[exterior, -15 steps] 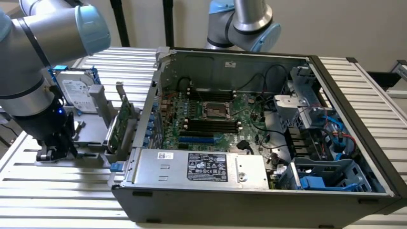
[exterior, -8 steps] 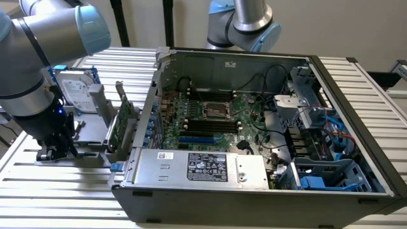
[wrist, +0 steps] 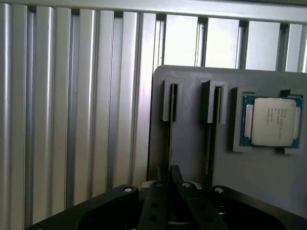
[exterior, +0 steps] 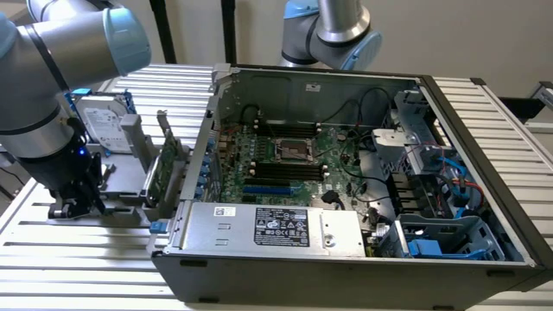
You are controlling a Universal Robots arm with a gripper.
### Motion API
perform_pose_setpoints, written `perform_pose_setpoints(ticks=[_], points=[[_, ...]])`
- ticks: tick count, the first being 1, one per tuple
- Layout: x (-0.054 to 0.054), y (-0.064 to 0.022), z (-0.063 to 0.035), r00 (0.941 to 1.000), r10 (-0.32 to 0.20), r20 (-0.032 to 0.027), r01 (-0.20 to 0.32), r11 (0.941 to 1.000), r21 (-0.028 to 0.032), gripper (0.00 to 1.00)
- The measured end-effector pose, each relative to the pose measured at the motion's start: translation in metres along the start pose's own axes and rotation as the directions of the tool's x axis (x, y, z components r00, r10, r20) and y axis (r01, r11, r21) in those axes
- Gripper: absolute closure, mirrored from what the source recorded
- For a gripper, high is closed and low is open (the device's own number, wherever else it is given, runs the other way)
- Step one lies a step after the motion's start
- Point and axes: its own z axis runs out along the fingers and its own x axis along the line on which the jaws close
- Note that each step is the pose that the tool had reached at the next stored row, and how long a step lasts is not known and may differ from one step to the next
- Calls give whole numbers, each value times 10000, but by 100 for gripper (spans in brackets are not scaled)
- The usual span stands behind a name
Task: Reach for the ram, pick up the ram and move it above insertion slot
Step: 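Pick up the ram and move it above insertion slot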
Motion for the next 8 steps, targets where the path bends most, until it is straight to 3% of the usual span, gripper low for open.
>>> perform_pose_setpoints(ticks=[8], points=[[1,-4,0,9998,193,6,-193,9998,-50,87]])
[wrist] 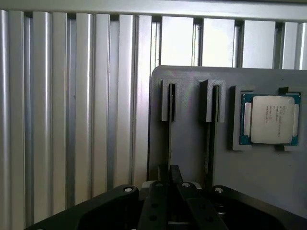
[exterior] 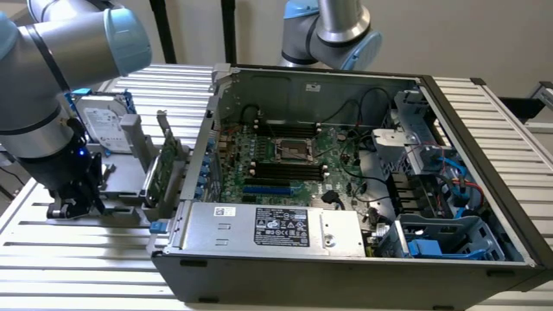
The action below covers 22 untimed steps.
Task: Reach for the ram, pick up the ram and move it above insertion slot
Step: 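Pick up the ram and move it above insertion slot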
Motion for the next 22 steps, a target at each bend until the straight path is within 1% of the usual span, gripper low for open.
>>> perform_pose_setpoints(ticks=[4,8,13,16,22], points=[[3,-8,-9,10000,10,1,-10,10000,-35,87],[3,-13,-43,10000,10,2,-10,9999,-105,87],[2,-17,-121,10000,15,2,-15,9999,-129,87],[0,-17,-205,10000,19,2,-19,9999,-138,87],[5,-13,-472,10000,50,4,-50,9999,-146,87]])
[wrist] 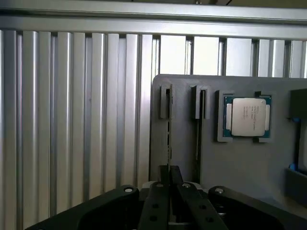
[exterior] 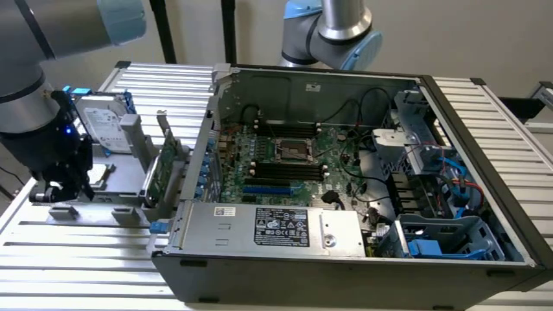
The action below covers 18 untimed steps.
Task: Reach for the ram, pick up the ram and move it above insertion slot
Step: 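Pick up the ram and move it above insertion slot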
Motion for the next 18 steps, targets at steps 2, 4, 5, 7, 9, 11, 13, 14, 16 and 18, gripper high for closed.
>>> perform_pose_setpoints(ticks=[2,4,5,7,9,11,13,14,16,18], points=[[3,-2,-93,10000,17,0,-17,10000,-1,87],[3,-14,-184,10000,32,2,-32,10000,1,87],[3,-27,-229,10000,38,1,-38,10000,0,87],[3,-75,-321,10000,42,3,-42,10000,-1,87],[3,-153,-417,10000,44,1,-44,10000,-7,87],[3,-237,-512,10000,43,3,-43,10000,-9,87],[4,-324,-606,10000,43,2,-43,10000,-13,87],[4,-367,-653,10000,43,2,-43,10000,-13,87],[5,-452,-747,10000,44,1,-44,10000,-16,87],[6,-539,-843,10000,44,1,-44,10000,-19,87]])
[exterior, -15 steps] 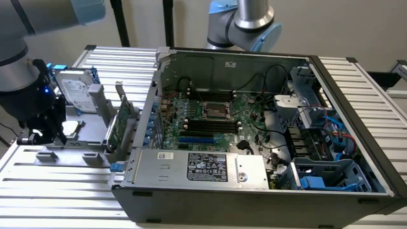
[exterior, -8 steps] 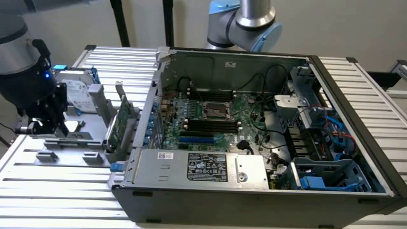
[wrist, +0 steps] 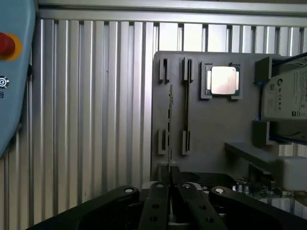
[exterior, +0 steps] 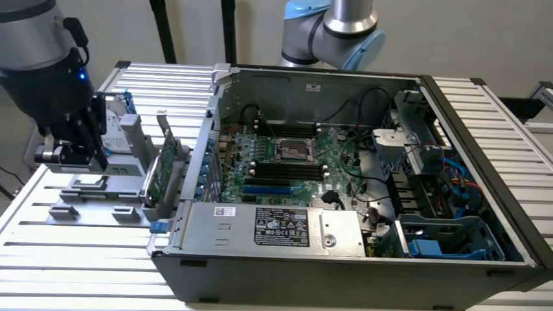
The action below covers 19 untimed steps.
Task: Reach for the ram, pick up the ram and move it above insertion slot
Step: 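Pick up the ram and move it above insertion slot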
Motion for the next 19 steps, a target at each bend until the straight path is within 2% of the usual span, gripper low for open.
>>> perform_pose_setpoints(ticks=[5,13,16,19], points=[[3,-219,-238,10000,0,7,0,10000,-4,87],[9,-566,-618,10000,-2,64,3,10000,-18,87],[9,-698,-735,9999,-4,101,4,10000,-26,87],[9,-830,-800,9998,-8,188,8,10000,-24,87]])
